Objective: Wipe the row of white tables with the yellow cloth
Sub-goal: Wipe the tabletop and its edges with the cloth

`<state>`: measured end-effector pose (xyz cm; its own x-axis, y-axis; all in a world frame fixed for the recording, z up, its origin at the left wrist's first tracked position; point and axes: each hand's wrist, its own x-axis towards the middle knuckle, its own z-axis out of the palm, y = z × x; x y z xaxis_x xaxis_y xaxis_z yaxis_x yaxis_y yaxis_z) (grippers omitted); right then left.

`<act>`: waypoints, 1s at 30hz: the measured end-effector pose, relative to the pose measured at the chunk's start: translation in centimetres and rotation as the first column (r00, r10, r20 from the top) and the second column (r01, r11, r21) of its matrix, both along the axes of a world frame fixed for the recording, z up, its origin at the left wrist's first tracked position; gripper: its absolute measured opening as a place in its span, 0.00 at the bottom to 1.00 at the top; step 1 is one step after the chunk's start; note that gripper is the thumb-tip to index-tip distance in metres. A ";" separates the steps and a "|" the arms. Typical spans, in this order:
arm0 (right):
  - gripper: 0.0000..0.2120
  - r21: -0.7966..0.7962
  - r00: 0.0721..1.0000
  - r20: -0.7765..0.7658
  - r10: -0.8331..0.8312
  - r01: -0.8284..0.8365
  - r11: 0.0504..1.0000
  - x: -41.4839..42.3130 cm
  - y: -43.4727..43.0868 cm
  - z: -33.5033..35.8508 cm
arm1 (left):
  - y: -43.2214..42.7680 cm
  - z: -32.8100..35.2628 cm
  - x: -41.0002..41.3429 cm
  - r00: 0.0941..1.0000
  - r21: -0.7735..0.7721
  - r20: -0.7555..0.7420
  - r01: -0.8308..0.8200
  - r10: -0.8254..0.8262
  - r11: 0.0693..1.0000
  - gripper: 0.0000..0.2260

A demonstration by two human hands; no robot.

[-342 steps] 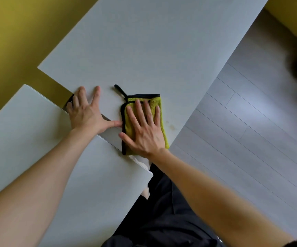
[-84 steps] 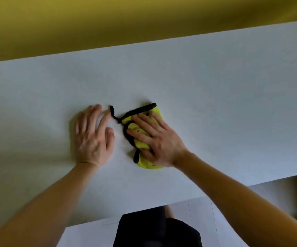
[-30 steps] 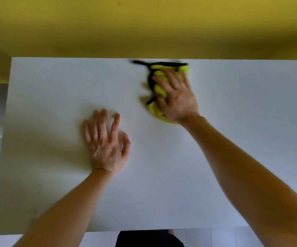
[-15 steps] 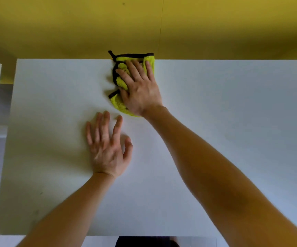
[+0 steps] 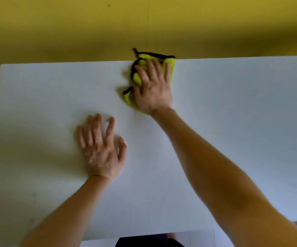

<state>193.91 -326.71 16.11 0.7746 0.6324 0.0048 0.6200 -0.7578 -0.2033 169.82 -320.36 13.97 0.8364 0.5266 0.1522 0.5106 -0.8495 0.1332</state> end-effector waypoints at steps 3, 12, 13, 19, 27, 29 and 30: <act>0.31 -0.023 0.971 -0.009 0.237 -0.237 0.971 -3.9 6.4 0.7 | 0.0 0.0 0.0 1.000 0.017 0.020 -0.007 0.007 1.000 0.30; 0.30 0.038 0.991 0.003 -0.134 0.133 0.990 7.9 -12.8 -0.6 | 0.0 0.2 0.1 1.000 0.014 -0.006 -0.001 0.002 1.000 0.30; 0.29 0.022 0.975 0.000 -0.222 0.222 0.975 9.0 -15.3 -0.4 | 0.0 0.2 0.1 1.000 0.011 -0.006 -0.001 0.001 1.000 0.30; 0.32 0.077 0.953 -0.010 -0.304 0.304 0.950 3.5 -8.5 -0.8 | 0.0 0.3 0.1 1.000 0.012 -0.005 0.003 -0.003 1.000 0.31; 0.30 0.113 0.949 0.011 0.316 -0.315 0.942 -4.3 -1.0 -0.8 | 0.1 0.4 0.3 0.999 0.036 -0.016 -0.028 0.029 0.999 0.29; 0.29 0.105 0.988 0.026 0.155 -0.157 0.982 -1.0 -7.7 -1.1 | 0.1 0.4 0.1 1.000 0.036 -0.013 -0.020 0.020 0.999 0.30; 0.29 0.089 0.999 0.034 0.040 -0.043 0.995 0.8 -11.5 -0.8 | 0.0 0.5 0.2 1.000 0.035 -0.015 -0.022 0.023 0.999 0.30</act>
